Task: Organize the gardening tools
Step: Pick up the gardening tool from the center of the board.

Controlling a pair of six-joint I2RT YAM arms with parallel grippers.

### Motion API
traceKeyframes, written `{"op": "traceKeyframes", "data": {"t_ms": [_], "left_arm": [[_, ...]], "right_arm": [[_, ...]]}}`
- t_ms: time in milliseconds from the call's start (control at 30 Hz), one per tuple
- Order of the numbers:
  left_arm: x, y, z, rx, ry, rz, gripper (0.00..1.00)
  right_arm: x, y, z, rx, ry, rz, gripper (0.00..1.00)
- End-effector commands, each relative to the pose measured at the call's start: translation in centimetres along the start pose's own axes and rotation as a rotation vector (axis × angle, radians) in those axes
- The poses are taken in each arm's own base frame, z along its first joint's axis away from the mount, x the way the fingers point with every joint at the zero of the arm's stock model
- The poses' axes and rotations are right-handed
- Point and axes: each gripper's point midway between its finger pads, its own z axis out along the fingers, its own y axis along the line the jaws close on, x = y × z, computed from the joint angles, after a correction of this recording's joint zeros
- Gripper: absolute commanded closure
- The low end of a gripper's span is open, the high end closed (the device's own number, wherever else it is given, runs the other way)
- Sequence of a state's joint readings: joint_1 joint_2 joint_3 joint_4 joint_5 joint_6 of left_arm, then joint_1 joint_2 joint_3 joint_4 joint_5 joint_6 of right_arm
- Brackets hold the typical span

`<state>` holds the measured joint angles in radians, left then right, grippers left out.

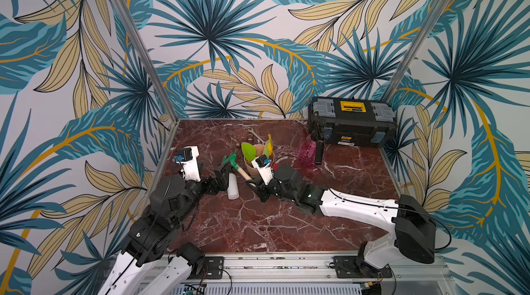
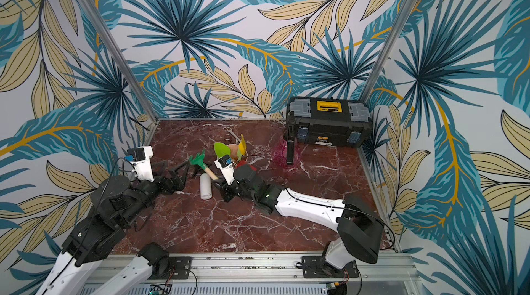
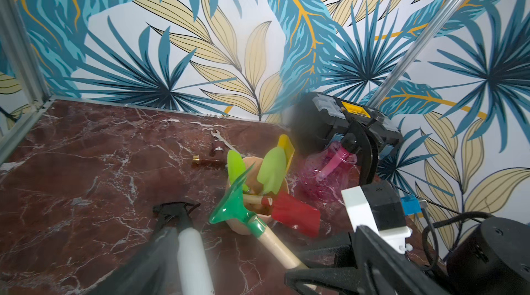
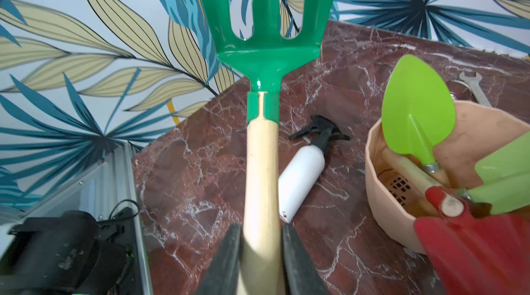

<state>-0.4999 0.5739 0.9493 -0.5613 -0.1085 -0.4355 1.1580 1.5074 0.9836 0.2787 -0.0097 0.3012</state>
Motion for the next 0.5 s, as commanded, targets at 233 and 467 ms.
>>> {"op": "traceKeyframes", "data": {"t_ms": [233,467], "left_arm": [[-0.9,-4.4,-0.3,0.243,-0.018,-0.027,0.0],[-0.1,-6.4,0.3,0.368,0.014,-0.063,0.0]], "right_arm": [[-4.6,-0.1,-4.1,-0.016,-0.327,0.027,0.86],[-5.6,0.9,-5.0,-0.079,-0.425,-0.013,0.85]]}}
